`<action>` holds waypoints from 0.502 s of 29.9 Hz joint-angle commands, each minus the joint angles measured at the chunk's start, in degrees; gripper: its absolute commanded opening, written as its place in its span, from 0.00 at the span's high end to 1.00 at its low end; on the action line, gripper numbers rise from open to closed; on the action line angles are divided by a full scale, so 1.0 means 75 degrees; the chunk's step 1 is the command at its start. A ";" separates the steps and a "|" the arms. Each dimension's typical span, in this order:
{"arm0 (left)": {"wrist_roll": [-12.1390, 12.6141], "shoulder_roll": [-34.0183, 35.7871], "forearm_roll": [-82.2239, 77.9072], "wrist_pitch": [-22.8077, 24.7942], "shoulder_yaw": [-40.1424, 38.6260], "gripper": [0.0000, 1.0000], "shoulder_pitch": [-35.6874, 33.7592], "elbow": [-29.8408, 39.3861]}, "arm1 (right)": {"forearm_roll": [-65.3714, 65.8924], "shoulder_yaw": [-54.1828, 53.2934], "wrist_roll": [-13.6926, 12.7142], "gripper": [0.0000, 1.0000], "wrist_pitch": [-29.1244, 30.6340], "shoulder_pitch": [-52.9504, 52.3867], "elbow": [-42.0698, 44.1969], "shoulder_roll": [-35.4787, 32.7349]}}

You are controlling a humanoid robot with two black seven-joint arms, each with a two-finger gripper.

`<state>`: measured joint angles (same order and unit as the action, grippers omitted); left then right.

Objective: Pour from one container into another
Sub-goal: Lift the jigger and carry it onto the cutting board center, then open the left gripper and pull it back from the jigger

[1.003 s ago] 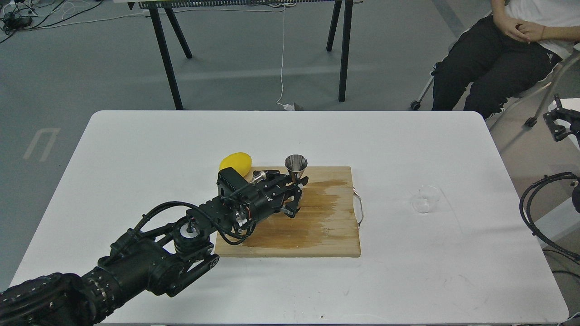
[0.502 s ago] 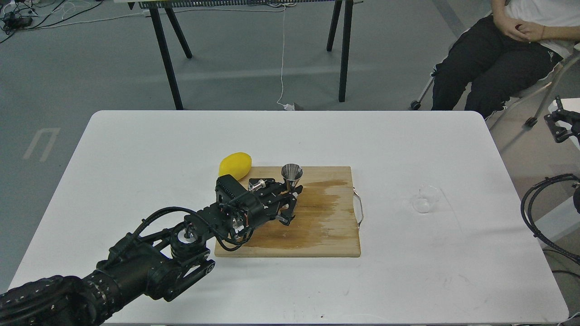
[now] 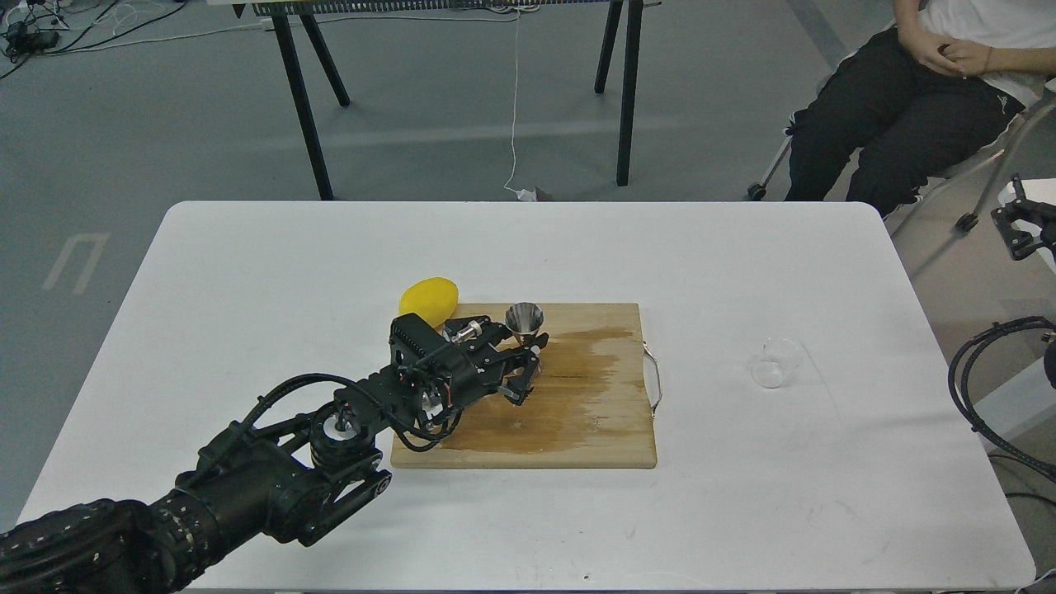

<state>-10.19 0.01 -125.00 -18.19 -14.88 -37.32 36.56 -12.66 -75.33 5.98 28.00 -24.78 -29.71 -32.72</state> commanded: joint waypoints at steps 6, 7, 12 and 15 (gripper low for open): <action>0.0059 -0.0001 0.0000 -0.0023 -0.0009 0.36 0.0054 0.0082 | 0.0000 0.0001 0.0000 0.00 0.0000 0.0000 -0.0012 -0.0009; 0.0059 -0.0001 0.0000 -0.0035 -0.0009 0.32 0.0054 0.0094 | 0.0000 0.0001 0.0000 0.00 0.0000 0.0000 -0.0012 -0.0009; 0.0012 -0.0001 0.0000 -0.0047 -0.0009 0.23 0.0042 0.0141 | 0.0000 0.0001 0.0000 0.00 0.0000 0.0000 -0.0012 -0.0009; -0.0023 -0.0001 0.0000 -0.0047 0.0003 0.21 0.0042 0.0152 | 0.0000 0.0001 0.0000 0.00 0.0000 0.0000 -0.0012 -0.0009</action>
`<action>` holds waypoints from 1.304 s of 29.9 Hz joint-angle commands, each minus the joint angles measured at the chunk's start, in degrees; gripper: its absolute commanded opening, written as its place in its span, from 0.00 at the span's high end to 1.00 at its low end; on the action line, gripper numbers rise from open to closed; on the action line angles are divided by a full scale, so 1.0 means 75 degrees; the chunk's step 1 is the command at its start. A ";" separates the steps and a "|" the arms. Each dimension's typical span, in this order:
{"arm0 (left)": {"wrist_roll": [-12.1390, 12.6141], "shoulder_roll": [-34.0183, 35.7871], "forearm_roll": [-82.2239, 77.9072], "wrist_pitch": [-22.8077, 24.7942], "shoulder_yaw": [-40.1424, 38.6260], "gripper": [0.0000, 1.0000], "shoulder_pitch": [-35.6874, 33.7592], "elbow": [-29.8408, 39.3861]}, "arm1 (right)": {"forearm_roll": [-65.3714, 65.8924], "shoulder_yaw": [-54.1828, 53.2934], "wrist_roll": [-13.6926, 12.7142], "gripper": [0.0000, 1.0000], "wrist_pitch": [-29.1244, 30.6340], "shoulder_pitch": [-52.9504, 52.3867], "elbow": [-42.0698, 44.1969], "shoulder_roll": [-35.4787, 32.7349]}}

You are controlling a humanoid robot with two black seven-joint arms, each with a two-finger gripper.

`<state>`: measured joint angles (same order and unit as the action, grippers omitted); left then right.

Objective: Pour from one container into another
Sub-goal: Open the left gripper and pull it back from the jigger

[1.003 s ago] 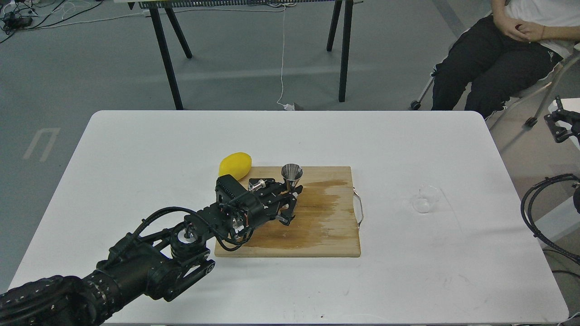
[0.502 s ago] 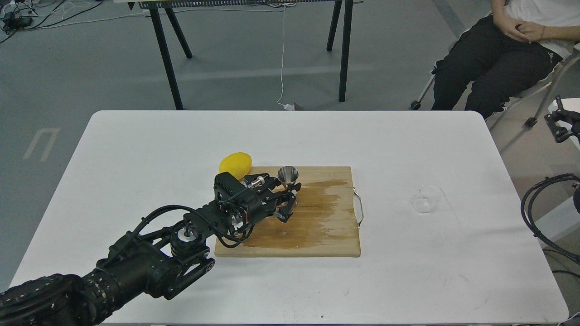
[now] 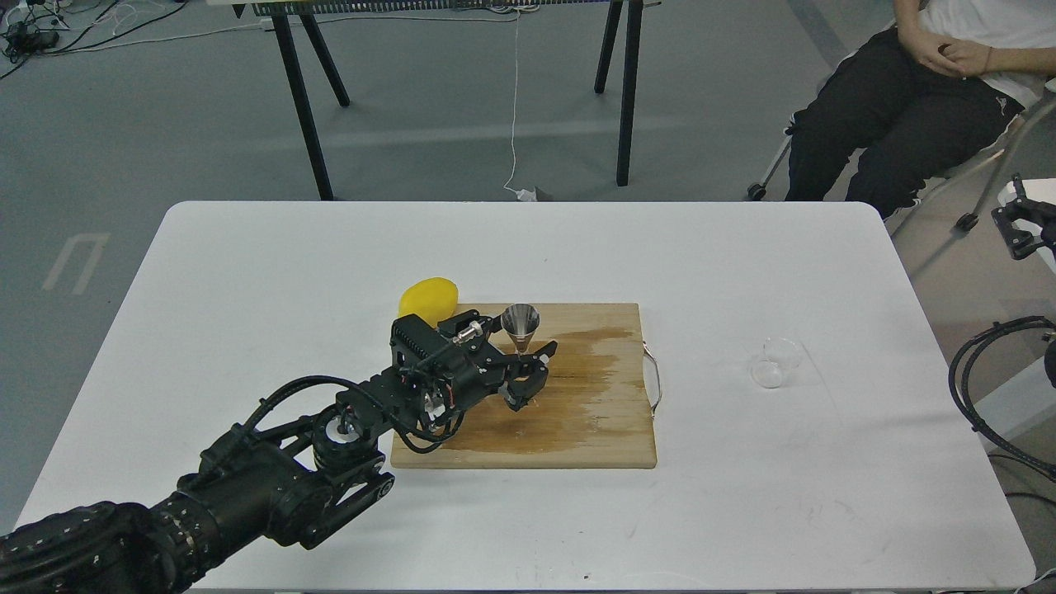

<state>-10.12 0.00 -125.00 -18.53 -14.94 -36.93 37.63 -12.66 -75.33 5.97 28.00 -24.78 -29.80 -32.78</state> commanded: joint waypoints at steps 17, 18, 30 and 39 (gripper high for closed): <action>-0.0057 0.0000 0.0000 -0.0002 0.0023 0.19 0.0283 0.0079 | 0.0000 0.0001 0.0000 0.00 0.0000 0.0000 0.0001 0.0000; -0.0057 0.0000 0.0000 -0.0001 0.0023 0.20 0.0283 0.0161 | 0.0000 0.0001 0.0000 0.00 0.0000 0.0000 0.0001 0.0000; -0.0057 0.0726 0.0000 -0.0165 -0.0035 0.20 0.0330 0.0549 | 0.0000 0.0001 0.0000 0.00 0.0000 0.0000 -0.0011 0.0000; -0.0057 0.0774 0.0000 -0.0177 -0.0012 0.19 0.0342 0.0549 | 0.0000 0.0001 -0.0011 0.00 0.0000 0.0000 -0.0011 -0.0012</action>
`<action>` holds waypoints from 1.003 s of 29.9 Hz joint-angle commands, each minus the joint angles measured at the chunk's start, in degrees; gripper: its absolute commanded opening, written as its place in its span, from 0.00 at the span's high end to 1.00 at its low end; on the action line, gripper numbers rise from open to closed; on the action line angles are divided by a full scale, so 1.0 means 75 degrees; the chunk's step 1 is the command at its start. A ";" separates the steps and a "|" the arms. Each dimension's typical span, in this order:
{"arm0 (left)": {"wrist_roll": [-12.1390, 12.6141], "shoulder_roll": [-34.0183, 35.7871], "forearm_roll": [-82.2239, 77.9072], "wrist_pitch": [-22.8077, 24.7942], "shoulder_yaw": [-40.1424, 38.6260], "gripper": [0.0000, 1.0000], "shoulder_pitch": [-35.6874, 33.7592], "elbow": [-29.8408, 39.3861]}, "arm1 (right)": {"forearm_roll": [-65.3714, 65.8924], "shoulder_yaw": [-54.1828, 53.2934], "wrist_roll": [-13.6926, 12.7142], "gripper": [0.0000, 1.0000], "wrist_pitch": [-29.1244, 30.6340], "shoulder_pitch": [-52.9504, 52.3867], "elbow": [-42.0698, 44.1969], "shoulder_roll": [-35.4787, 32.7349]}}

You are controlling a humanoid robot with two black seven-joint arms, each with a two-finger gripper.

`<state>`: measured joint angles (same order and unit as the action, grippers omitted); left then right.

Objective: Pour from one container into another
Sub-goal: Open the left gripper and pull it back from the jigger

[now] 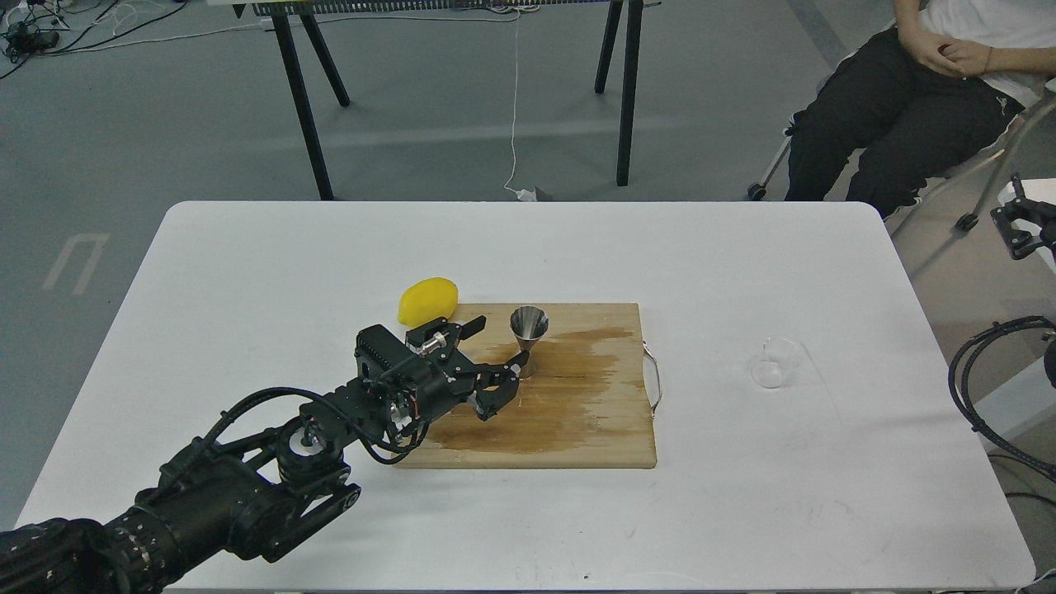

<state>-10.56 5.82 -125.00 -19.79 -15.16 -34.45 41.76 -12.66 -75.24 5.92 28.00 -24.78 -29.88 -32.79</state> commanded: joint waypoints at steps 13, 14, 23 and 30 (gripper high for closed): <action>-0.0011 0.0314 0.0000 -0.0103 0.0041 0.20 0.0269 0.0010 | 0.0000 -0.0011 -0.0005 0.00 0.0000 0.0047 0.0012 -0.0011; -0.0011 0.0349 0.0000 -0.0138 0.0041 0.19 0.0281 0.0010 | 0.0000 -0.0011 0.0007 0.00 0.0000 0.0058 0.0012 -0.0011; -0.0011 0.1274 0.0000 -0.0244 0.0006 0.20 0.0480 0.0759 | 0.0000 -0.0011 0.0007 0.00 0.0000 0.0094 0.0012 -0.0011; -0.0011 0.2901 0.0000 -0.0360 -0.0099 0.20 0.0726 0.2059 | 0.0000 -0.0011 0.0007 0.00 0.0000 0.0105 0.0012 -0.0034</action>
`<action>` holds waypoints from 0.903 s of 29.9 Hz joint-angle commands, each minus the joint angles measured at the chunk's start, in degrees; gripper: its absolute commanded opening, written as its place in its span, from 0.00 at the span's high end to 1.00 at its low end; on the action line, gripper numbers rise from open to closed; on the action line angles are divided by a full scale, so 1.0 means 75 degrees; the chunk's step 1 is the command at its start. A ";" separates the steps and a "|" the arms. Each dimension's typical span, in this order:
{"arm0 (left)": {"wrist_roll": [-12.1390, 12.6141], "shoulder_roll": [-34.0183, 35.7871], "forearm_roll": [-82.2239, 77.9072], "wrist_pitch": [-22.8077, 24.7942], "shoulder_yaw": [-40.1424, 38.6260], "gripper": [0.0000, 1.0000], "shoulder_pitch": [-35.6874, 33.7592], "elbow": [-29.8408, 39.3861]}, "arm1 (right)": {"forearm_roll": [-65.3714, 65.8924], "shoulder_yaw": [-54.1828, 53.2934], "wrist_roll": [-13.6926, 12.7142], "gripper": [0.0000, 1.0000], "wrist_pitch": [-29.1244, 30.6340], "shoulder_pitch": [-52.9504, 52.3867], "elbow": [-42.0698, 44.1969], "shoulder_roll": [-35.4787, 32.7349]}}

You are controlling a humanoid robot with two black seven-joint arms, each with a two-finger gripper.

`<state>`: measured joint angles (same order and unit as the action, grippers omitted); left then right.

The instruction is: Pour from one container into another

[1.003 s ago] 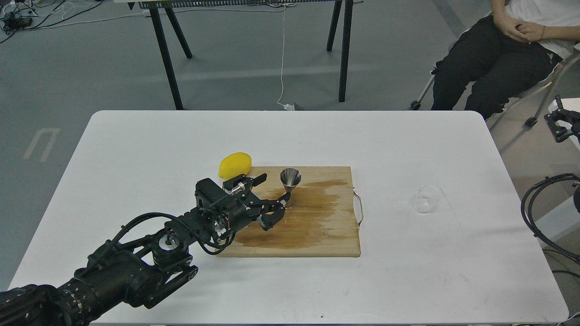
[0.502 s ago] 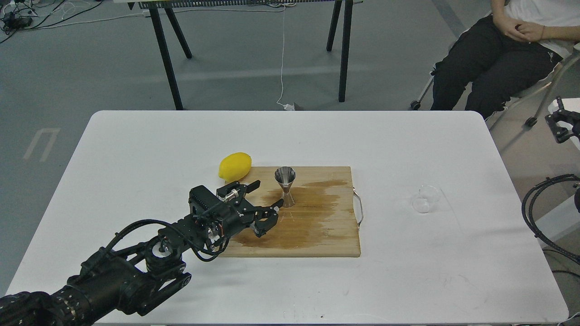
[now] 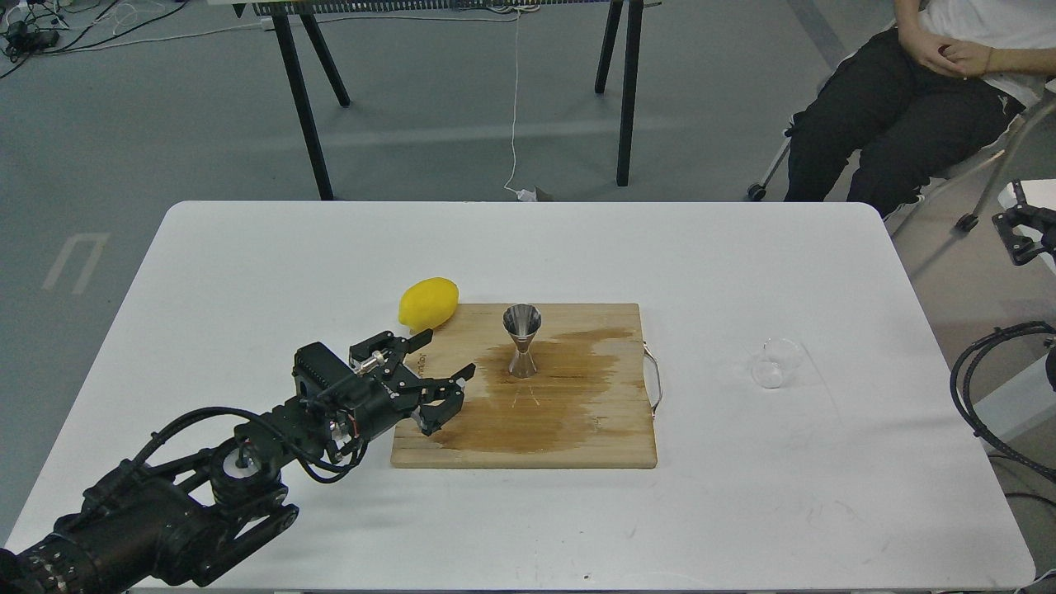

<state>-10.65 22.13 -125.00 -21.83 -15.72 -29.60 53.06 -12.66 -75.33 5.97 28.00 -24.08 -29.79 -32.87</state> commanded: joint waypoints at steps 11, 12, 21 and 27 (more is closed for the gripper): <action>-0.0431 0.2007 0.1849 -0.0008 -0.1665 0.20 -0.0493 0.1983 | -0.0012 -0.0011 0.0000 0.00 0.0000 0.0258 -0.0048 -0.0211; -0.0478 0.1984 0.2353 0.0074 -0.1782 0.20 -0.0587 0.2100 | -0.0012 -0.0023 0.0000 0.00 0.0000 0.0258 -0.0036 -0.0222; -0.0478 0.1058 0.8012 0.1257 -0.3386 0.17 -0.1454 0.2371 | 0.0000 -0.0117 -0.0105 0.00 0.0000 0.0316 0.0081 -0.0609; -0.0490 0.0462 1.2218 0.2089 -0.4453 0.02 -0.1783 0.1412 | -0.0465 -0.0128 -0.0631 0.00 0.0000 0.0538 0.0070 -0.0516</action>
<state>-14.24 28.34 -47.16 -8.70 -45.81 -42.07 67.55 -13.03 -76.11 3.56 28.00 -21.27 -28.69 -37.33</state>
